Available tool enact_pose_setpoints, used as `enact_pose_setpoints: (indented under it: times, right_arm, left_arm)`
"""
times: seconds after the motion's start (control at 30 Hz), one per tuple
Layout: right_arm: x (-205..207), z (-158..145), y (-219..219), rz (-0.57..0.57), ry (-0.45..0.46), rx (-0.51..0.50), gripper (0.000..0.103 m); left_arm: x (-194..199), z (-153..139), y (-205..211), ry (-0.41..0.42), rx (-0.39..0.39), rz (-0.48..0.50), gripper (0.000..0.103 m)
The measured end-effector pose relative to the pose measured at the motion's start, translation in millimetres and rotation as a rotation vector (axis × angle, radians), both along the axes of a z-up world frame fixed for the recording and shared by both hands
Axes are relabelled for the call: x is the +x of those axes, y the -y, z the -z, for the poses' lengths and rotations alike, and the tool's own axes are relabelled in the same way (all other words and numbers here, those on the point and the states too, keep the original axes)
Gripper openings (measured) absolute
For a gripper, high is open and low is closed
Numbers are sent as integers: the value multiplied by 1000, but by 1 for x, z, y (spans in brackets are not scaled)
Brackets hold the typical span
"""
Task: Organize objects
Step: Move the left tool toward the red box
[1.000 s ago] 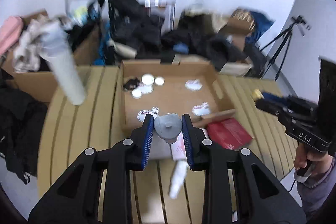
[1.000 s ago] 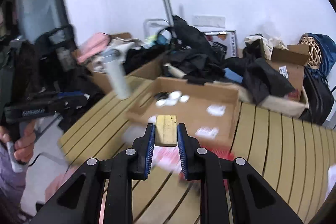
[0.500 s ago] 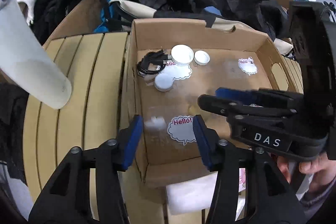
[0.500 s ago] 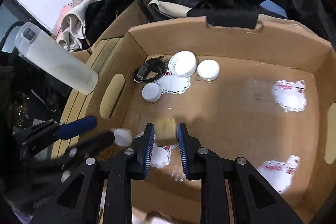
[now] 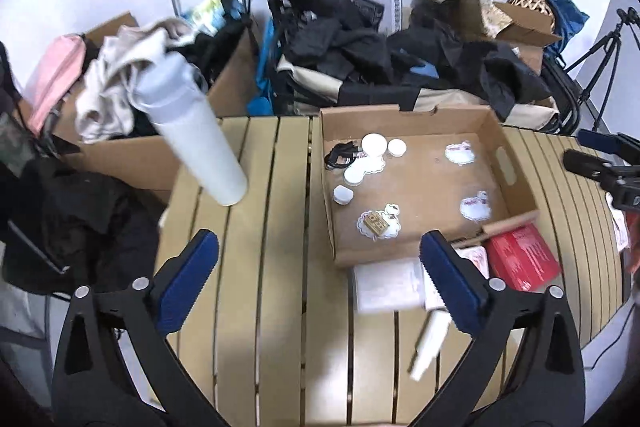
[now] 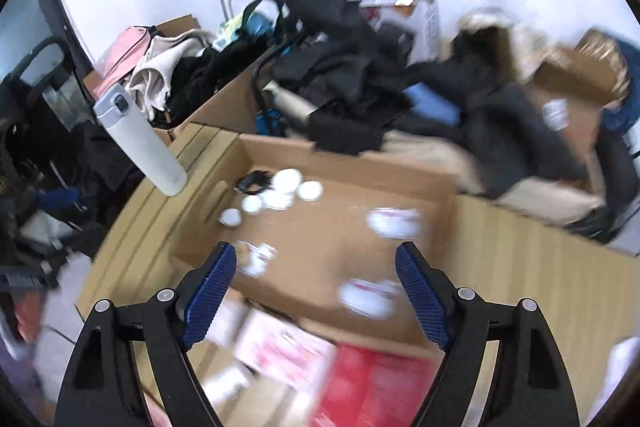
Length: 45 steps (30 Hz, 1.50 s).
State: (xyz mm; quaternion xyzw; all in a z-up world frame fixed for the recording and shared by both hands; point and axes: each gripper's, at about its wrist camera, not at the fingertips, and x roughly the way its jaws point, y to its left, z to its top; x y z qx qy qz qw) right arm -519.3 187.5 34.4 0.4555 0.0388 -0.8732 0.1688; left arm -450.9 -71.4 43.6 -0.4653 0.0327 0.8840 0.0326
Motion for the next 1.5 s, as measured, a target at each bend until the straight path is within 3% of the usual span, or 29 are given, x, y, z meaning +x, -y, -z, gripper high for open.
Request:
enact_pose_setpoints:
  times: [0.13, 0.27, 0.33, 0.47, 0.5, 0.6, 0.67, 0.77, 0.9, 0.93, 0.97, 1.0, 1.03, 1.2, 1.33, 1.5]
  right_arm:
    - [39, -22, -37, 28, -28, 4, 85]
    - [90, -16, -60, 25, -69, 35, 85]
    - [119, -6, -68, 26, -79, 18, 85]
    - [198, 36, -92, 63, -56, -137, 85]
    - [223, 49, -96, 68, -52, -182, 85]
    - [276, 90, -102, 108, 0, -208, 85]
    - [287, 102, -98, 89, 41, -192, 85]
    - [295, 103, -92, 59, 27, -126, 85]
    - [285, 106, -103, 93, 3, -167, 85]
    - [280, 108, -107, 109, 3, -175, 84]
    - [272, 110, -111, 126, 6, -177, 77]
    - [268, 110, -111, 137, 7, -175, 72]
    - [263, 109, -113, 145, 3, -182, 66]
    - [221, 111, -123, 171, 8, -229, 66]
    - [176, 119, -127, 202, 11, -243, 66]
    - [123, 132, -126, 201, 31, -290, 66]
  left_arm:
    - [34, -23, -10, -42, -8, 23, 103]
    - [71, -20, -21, -63, 16, 23, 103]
    - [95, -6, -27, -43, 32, 11, 103]
    - [182, 44, -46, 12, 240, 77, 103]
    - [203, 56, -54, 23, 262, 81, 103]
    - [243, 84, -75, 43, 246, 59, 103]
    - [251, 96, -90, 91, 239, 74, 103]
    - [247, 95, -111, 60, 220, 116, 101]
    - [223, 95, -127, 46, 264, 159, 100]
    - [213, 96, -132, 46, 266, 180, 95]
    - [202, 97, -136, 46, 255, 185, 84]
    - [191, 97, -139, 42, 242, 183, 81]
    - [176, 97, -144, 31, 239, 192, 79]
    - [119, 104, -164, -4, 268, 239, 77]
    - [68, 132, -183, 72, 230, 245, 70]
    - [39, 154, -185, 129, 345, 265, 70]
